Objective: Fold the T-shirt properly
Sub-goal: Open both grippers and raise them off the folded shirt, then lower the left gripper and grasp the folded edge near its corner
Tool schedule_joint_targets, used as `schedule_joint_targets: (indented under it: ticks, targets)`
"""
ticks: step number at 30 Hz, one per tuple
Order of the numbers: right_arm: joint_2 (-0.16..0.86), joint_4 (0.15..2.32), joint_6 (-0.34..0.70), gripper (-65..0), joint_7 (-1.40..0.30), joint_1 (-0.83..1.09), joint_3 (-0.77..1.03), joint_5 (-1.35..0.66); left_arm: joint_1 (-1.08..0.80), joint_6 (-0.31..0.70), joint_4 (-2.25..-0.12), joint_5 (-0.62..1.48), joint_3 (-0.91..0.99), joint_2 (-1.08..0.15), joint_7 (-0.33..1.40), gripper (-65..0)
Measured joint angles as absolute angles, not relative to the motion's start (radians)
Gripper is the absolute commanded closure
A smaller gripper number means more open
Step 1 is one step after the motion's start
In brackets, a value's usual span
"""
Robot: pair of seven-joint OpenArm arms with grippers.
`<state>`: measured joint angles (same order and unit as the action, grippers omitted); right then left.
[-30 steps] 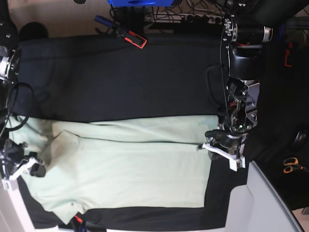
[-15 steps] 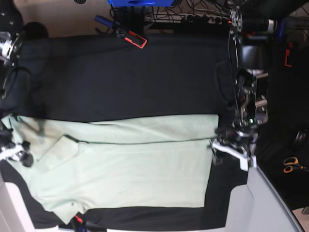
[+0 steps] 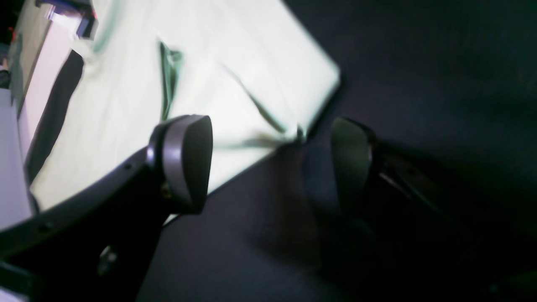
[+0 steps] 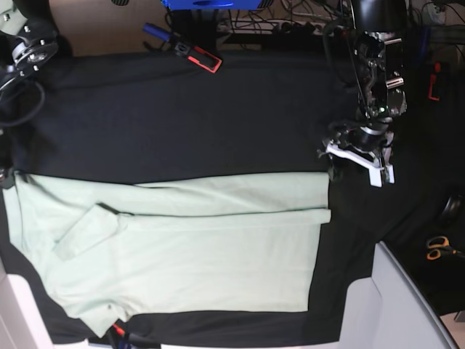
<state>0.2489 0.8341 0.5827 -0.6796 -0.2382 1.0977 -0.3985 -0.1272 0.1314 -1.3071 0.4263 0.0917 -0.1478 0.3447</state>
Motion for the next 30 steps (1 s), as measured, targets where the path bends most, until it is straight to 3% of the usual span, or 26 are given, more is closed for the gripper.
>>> schedule_joint_targets:
  ticks: [5,8,17,27,30]
  targets:
    - [0.246,0.740,0.583,-41.5,-0.666,-0.244,1.097,-0.402,-0.160,0.123,-1.307,0.424,0.097,-0.139,0.344,-38.8]
    - [0.254,0.680,0.579,-41.5,-0.570,-0.262,1.097,-0.406,-0.170,0.125,-1.309,0.426,0.094,-0.131,0.344,-38.8]
    - [0.361,0.389,0.581,-41.5,-0.429,-0.329,1.093,-0.413,-0.207,0.124,-1.310,0.426,0.093,-0.125,0.344,-38.8]
    - [0.354,0.377,0.575,-40.5,-0.426,-0.365,1.056,-0.405,-0.202,0.131,-1.311,0.427,0.092,-0.061,0.343,-38.8]
    - [0.353,0.375,0.575,-32.4,-0.427,-0.364,1.012,-0.406,-0.199,0.129,-1.311,0.426,0.092,-0.059,0.344,-38.8]
